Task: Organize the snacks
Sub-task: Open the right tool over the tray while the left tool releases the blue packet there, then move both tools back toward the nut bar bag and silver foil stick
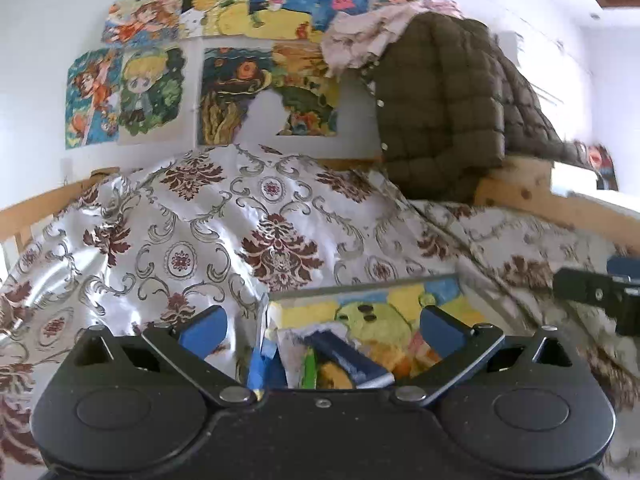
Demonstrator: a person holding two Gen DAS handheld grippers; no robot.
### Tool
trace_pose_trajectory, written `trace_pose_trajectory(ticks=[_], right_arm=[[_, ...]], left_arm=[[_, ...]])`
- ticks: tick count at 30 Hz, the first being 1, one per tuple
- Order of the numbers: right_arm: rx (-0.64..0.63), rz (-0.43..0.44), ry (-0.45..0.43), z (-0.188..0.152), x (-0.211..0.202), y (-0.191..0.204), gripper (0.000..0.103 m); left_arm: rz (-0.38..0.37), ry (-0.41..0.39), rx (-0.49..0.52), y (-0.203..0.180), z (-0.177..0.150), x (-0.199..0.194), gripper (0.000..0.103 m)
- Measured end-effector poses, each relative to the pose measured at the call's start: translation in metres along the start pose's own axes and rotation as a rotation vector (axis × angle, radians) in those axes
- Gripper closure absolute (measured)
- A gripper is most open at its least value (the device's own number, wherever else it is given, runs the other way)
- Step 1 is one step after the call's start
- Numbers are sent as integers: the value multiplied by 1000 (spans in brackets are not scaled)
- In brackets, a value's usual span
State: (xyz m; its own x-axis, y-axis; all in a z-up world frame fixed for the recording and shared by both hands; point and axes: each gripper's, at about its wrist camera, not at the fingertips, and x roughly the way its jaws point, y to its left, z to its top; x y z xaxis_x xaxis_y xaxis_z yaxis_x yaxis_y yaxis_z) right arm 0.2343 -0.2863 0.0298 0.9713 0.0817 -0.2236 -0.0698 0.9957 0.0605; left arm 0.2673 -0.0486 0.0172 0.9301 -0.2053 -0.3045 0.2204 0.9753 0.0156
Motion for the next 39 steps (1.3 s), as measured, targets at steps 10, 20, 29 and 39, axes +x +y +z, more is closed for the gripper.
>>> trace_pose_trajectory(ticks=[10,20,29,39], right_arm=[[-15,29,38,-19,-53,12,0],[-69,50,106,-39,-83,26,0],[-91,81,225,-60,-94,40,0],[-117,98,277,-71,-88,48,0]], left_arm=[[40,87,69,11,-33,-60,1],[64,189,6,22,-55,-107,1],[82,269,-4,20,-66,-114,1],[70,342,6,16,-74,-101,1]])
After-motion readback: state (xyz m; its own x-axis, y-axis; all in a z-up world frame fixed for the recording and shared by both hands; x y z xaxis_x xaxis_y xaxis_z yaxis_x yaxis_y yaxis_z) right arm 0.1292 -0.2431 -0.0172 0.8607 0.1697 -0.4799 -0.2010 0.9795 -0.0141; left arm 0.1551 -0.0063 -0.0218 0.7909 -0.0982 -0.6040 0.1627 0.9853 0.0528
